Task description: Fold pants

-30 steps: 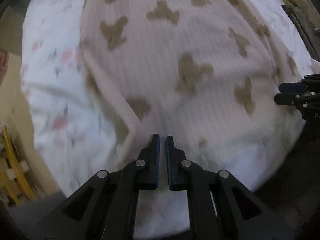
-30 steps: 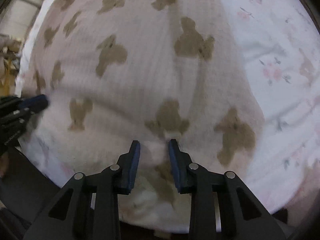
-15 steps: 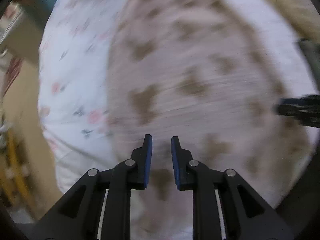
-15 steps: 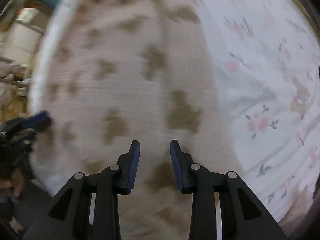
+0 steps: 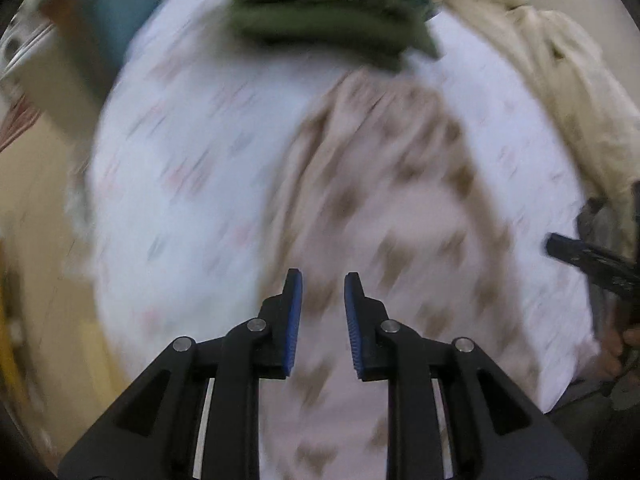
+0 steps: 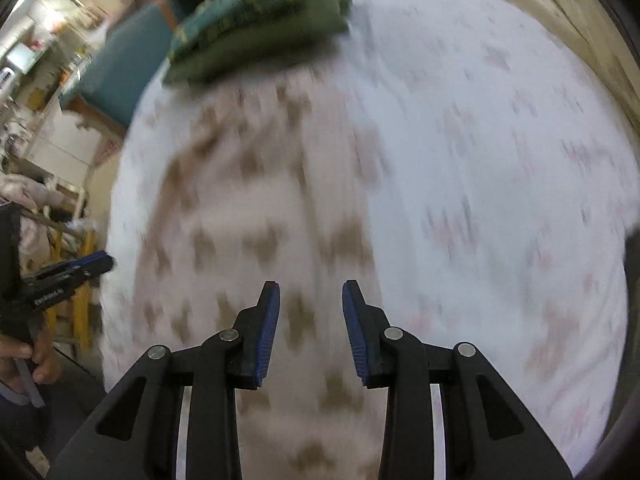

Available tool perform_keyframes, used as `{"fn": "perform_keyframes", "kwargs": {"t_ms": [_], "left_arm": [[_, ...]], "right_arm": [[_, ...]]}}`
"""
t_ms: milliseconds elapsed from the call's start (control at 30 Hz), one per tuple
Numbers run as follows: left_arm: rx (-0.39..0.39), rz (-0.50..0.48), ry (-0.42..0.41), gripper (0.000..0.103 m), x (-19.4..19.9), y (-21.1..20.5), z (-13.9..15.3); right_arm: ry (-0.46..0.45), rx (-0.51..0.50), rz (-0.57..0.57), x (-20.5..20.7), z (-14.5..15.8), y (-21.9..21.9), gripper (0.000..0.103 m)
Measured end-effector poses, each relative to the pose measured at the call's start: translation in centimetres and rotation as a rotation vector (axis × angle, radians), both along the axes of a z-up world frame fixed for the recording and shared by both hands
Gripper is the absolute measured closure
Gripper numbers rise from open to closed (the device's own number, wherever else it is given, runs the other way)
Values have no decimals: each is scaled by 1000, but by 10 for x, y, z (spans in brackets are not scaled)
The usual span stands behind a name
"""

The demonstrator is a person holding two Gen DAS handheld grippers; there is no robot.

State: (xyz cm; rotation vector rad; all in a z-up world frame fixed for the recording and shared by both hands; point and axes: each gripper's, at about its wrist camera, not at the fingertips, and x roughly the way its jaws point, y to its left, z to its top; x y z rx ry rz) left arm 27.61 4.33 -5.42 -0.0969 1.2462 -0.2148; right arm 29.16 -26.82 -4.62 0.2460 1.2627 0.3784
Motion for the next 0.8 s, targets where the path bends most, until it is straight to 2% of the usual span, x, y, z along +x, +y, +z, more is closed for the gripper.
{"fn": "perform_keyframes", "kwargs": {"t_ms": [33, 67, 100, 167, 267, 467, 500, 533, 567, 667, 733, 767, 800], "left_arm": [[2, -18, -16, 87, 14, -11, 0], [0, -46, -31, 90, 27, -21, -1], [-10, -86, -35, 97, 41, -34, -7], [-4, -114, -50, 97, 66, -49, -18], [-5, -128, -20, 97, 91, -52, -36], [121, -58, 108, 97, 118, -6, -87], [119, -53, 106, 99, 119, -1, -91], [99, -46, 104, 100, 119, 7, -92], [69, -31, 104, 100, 119, 13, -89], [6, -22, 105, 100, 117, 20, -73], [-36, -59, 90, 99, 114, 22, -57], [-43, -77, 74, 97, 115, 19, -47], [-50, -99, 55, 89, 118, 16, -36]], "right_arm": [[-7, 22, 0, 14, -1, -1, 73], [-21, 33, 4, 31, -3, -2, 80], [-30, 33, 6, 32, -7, 7, 83], [-47, 39, 21, 60, -12, 14, 85], [-33, 43, 26, 92, -28, 25, 86], [57, -73, 22, 122, -79, 20, 86], [80, -138, 18, 125, -90, 16, 86], [89, -178, 16, 125, -95, 13, 87], [91, -175, 13, 125, -97, 8, 90], [88, -41, 17, 125, -84, -7, 86], [44, 10, 58, 126, -69, -9, 86], [18, 26, 73, 128, -61, -9, 82], [-4, 49, 77, 131, -52, -10, 82]]}}
